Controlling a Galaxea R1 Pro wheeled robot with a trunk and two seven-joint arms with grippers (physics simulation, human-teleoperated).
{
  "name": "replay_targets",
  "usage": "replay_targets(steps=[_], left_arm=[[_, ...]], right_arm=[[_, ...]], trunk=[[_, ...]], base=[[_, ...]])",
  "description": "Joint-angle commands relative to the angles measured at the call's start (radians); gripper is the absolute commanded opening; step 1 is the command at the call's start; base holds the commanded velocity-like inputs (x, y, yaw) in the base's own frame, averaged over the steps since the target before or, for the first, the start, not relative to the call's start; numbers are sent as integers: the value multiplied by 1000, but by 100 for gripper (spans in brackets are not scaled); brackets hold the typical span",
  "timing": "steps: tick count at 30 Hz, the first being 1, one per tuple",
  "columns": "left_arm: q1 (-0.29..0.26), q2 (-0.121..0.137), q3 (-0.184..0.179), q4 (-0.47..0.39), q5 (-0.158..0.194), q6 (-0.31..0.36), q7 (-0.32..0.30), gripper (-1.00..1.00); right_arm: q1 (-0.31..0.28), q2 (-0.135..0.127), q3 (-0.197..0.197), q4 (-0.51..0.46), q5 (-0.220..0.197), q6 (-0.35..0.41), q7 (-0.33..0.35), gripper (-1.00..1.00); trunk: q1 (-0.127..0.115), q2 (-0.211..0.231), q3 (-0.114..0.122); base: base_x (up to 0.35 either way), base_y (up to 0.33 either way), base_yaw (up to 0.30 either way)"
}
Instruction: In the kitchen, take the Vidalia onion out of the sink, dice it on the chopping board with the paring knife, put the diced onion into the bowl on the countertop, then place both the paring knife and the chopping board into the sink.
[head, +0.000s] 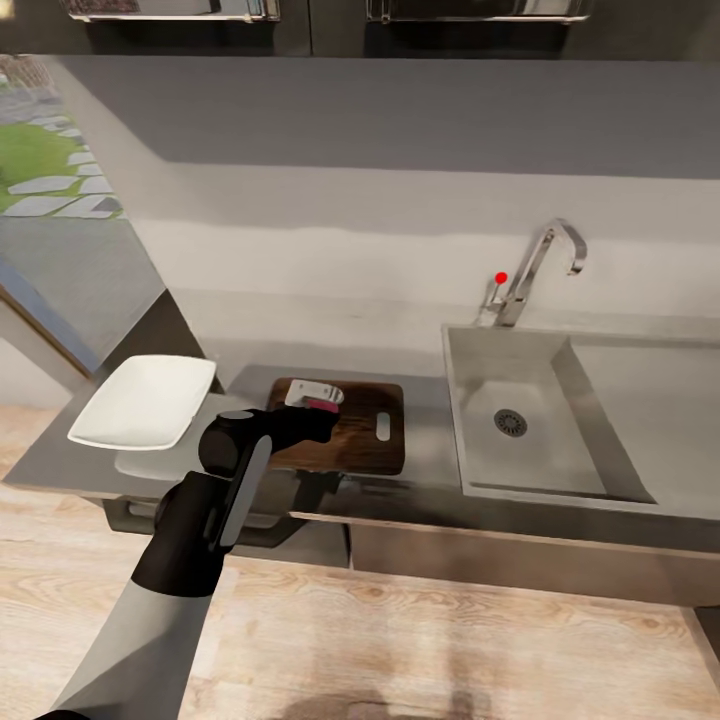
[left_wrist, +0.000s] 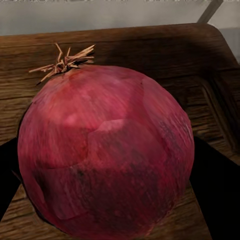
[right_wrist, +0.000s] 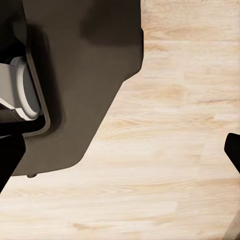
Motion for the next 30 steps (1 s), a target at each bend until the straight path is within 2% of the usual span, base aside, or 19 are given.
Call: replay_targets(steps=[1, 8, 21, 30], left_arm=[[-1, 0, 0, 0, 5, 5, 3, -100], [-1, 0, -5, -2, 4, 5, 3, -100], [-1, 0, -4, -2, 4, 5, 3, -100], [-1, 0, -5, -2, 4, 5, 3, -100]], right_arm=[[0, 1, -6, -2, 10, -2, 0, 100], [0, 1, -6, -2, 10, -2, 0, 100], [1, 1, -6, -2, 10, -2, 0, 100], [0, 1, -6, -2, 10, -2, 0, 100]], trunk=[[1, -2, -1], [1, -2, -1], [1, -2, -1], [1, -2, 11]], base=[[77, -149, 0], [65, -136, 0], [3, -6, 0], [0, 0, 0]])
